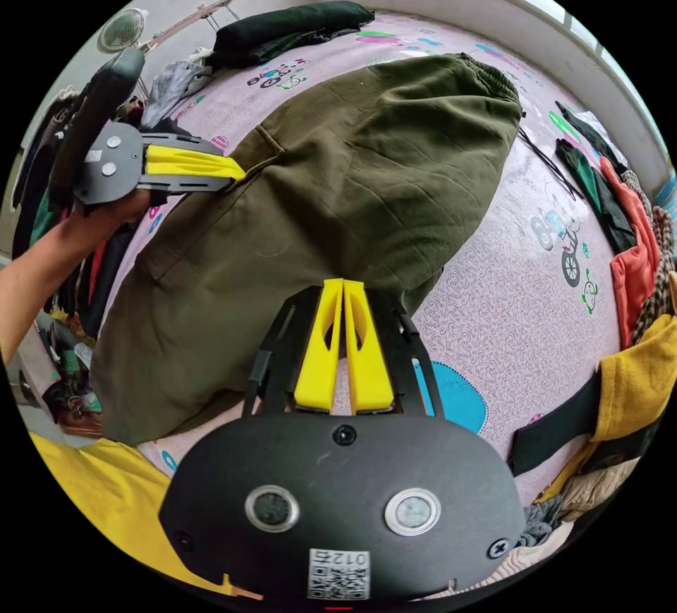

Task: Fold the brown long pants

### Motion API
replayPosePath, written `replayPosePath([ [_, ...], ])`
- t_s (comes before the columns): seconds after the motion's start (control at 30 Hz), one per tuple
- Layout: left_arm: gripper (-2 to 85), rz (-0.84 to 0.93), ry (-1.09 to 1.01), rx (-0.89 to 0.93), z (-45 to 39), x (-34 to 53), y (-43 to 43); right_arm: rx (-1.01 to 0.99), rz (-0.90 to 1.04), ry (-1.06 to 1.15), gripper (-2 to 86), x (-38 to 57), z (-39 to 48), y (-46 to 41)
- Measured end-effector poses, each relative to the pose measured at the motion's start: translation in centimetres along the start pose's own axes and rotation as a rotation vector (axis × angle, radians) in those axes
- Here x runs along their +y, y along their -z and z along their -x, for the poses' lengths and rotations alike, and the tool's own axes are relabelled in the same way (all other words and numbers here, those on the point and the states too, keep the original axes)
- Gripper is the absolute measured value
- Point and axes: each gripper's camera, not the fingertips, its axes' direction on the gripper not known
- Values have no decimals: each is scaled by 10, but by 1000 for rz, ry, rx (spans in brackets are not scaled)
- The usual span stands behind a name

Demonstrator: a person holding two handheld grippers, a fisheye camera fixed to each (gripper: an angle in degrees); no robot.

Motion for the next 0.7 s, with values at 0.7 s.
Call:
replayPosePath([
  [0.7, 4, -217, 229, -12, -52, 70, -16, -8, -253, 61, 6, -77, -107, 13],
])
